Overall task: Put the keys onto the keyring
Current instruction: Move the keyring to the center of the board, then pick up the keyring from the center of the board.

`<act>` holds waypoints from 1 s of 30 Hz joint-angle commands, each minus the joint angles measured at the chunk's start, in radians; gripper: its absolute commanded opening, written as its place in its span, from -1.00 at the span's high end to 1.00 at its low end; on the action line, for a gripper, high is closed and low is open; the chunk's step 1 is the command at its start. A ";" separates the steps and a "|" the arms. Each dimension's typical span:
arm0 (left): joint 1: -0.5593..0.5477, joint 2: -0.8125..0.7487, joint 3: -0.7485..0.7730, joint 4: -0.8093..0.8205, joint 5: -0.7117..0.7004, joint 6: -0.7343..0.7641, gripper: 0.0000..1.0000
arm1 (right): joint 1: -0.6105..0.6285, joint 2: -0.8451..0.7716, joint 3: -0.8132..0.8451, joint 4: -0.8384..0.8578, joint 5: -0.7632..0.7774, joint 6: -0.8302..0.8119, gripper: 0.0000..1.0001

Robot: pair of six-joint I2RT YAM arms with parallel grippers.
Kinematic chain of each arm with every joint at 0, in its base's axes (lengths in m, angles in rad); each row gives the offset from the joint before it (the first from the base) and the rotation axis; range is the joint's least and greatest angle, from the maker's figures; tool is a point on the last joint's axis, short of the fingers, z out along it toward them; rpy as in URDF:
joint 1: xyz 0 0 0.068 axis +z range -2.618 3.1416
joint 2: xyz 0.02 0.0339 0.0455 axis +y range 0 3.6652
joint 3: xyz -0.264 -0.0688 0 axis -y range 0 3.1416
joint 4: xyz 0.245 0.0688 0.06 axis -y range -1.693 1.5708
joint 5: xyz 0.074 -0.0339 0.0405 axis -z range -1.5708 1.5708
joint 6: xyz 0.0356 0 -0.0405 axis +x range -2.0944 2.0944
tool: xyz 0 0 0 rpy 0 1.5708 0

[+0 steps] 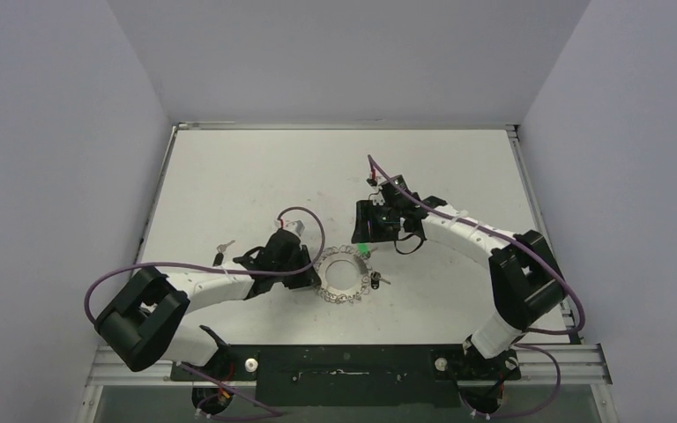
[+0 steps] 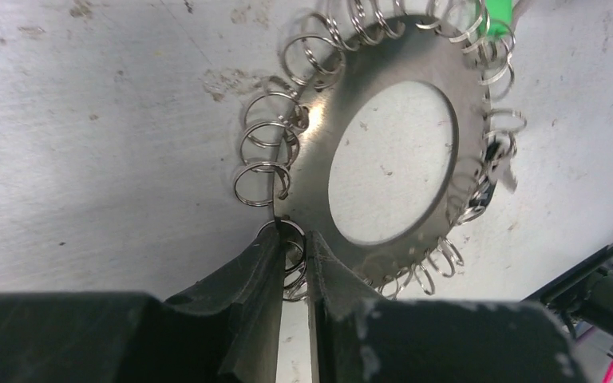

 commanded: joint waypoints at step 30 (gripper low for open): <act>-0.079 -0.444 -0.081 -0.267 -0.248 -0.046 -0.08 | 0.081 0.261 0.226 0.030 -0.044 0.086 0.35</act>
